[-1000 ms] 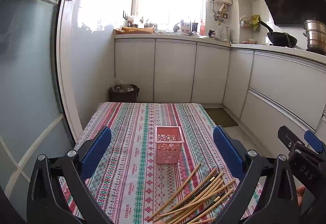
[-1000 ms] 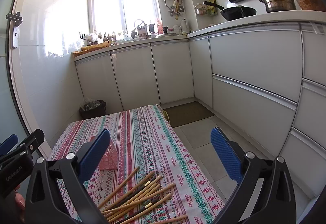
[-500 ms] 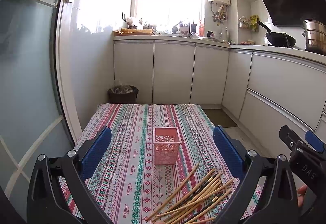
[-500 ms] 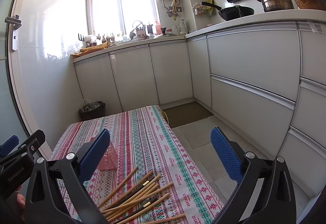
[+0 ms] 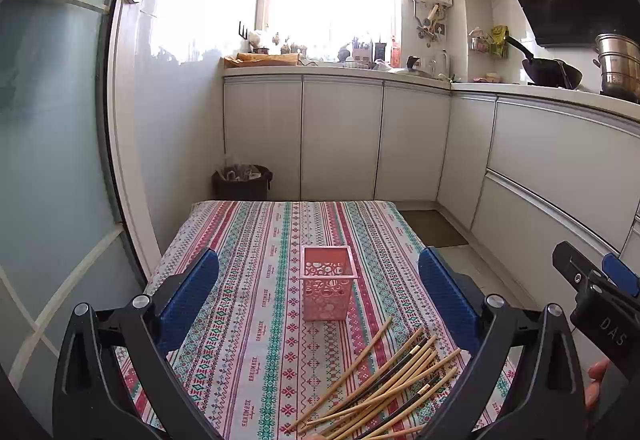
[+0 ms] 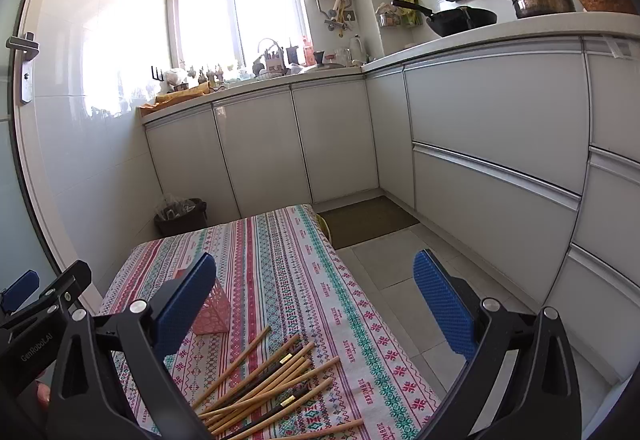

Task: Organize utensils

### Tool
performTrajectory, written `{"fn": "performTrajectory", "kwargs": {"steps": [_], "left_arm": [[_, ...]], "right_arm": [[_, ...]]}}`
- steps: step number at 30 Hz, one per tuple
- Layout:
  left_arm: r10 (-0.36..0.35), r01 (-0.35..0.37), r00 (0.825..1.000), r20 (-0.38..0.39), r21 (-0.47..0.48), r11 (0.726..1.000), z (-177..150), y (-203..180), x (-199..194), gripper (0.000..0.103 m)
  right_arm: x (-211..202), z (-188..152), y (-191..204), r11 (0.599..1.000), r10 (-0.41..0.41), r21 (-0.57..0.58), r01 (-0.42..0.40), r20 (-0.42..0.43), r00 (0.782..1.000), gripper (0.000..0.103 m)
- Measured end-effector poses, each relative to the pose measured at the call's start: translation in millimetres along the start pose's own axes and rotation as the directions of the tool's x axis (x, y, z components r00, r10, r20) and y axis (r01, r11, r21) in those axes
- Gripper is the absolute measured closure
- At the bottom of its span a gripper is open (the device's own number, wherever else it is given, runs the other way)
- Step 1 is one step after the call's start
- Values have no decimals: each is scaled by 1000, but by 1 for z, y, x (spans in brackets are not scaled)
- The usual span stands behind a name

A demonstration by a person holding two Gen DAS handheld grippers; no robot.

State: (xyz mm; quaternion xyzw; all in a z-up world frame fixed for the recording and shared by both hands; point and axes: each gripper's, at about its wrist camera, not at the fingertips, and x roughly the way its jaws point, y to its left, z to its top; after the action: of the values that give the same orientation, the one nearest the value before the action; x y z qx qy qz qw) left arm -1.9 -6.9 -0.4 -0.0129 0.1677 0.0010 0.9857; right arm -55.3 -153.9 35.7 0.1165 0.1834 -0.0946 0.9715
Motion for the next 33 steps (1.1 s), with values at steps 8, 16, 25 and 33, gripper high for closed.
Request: {"fn": "performTrajectory", "kwargs": {"steps": [8,16,25,33], "left_arm": [[3,-3,1000,-5,3,1000,-2,0,2,7],[8,-8,1000,-7,3,1000,-3,0,2,7],[9,-9,1000,-10,3,1000,-3,0,2,7],[11,-11,1000,-14,4,1000,-4,0,3,7]], "right_arm": [[2,-1,-1,1000,0,9,0,-6,1000,7],[2,0,-2,1000,1,10,-1,-7,1000,7],[2,0,-2,1000,0,10,0,-7,1000,7],[1,-2,-3,1000,-1,15,1,-10,1000,7]]}}
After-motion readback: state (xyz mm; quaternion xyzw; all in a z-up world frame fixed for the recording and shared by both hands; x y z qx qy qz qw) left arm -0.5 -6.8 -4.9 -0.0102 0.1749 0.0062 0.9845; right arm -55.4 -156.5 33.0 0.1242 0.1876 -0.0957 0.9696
